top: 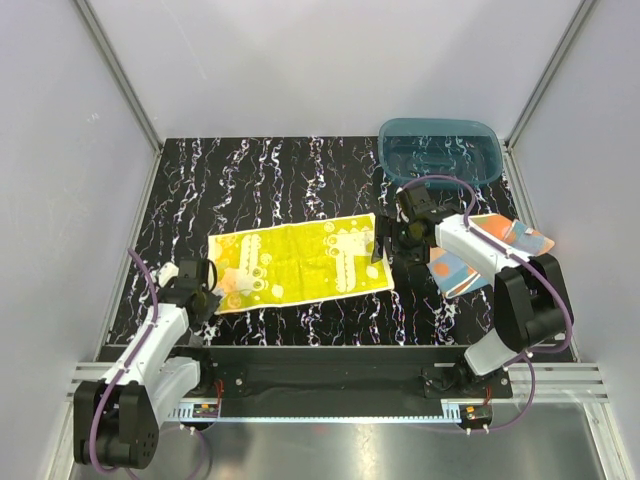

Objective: Roll the towels
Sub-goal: Fold the towel

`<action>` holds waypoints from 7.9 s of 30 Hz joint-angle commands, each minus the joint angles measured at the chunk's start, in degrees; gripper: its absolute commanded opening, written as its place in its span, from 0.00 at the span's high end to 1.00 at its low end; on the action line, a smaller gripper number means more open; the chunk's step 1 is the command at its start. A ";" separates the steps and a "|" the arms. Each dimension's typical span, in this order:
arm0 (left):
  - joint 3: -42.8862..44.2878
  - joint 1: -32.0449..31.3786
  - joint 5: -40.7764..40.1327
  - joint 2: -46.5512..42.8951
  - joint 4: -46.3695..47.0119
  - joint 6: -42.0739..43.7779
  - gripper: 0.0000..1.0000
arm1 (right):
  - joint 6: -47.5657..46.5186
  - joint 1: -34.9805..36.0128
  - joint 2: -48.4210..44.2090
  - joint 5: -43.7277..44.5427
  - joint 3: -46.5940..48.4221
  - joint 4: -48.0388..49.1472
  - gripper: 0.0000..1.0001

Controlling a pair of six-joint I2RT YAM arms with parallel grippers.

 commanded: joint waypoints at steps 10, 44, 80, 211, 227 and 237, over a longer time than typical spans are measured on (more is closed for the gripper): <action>5.71 1.28 -0.38 0.96 2.00 6.34 1.00 | 3.48 -0.07 -1.38 -0.40 -6.28 2.03 0.05; 6.41 1.90 5.59 2.98 6.14 11.53 1.00 | 10.16 -0.07 -1.10 -1.38 -14.21 10.30 1.00; 32.68 -0.47 13.77 10.54 -12.15 23.65 1.00 | 12.11 -6.57 -16.86 5.84 -6.04 -5.79 1.00; 39.46 6.12 7.00 50.53 3.24 24.36 0.68 | 5.24 -6.57 30.96 -47.60 -3.13 27.43 1.00; 38.76 8.06 13.23 47.56 3.50 24.89 0.54 | 4.55 -9.56 16.67 -33.81 -6.92 17.62 0.65; 43.07 5.07 18.52 36.40 -4.49 31.39 0.27 | 6.03 -9.56 -3.30 -21.69 -4.98 3.63 0.40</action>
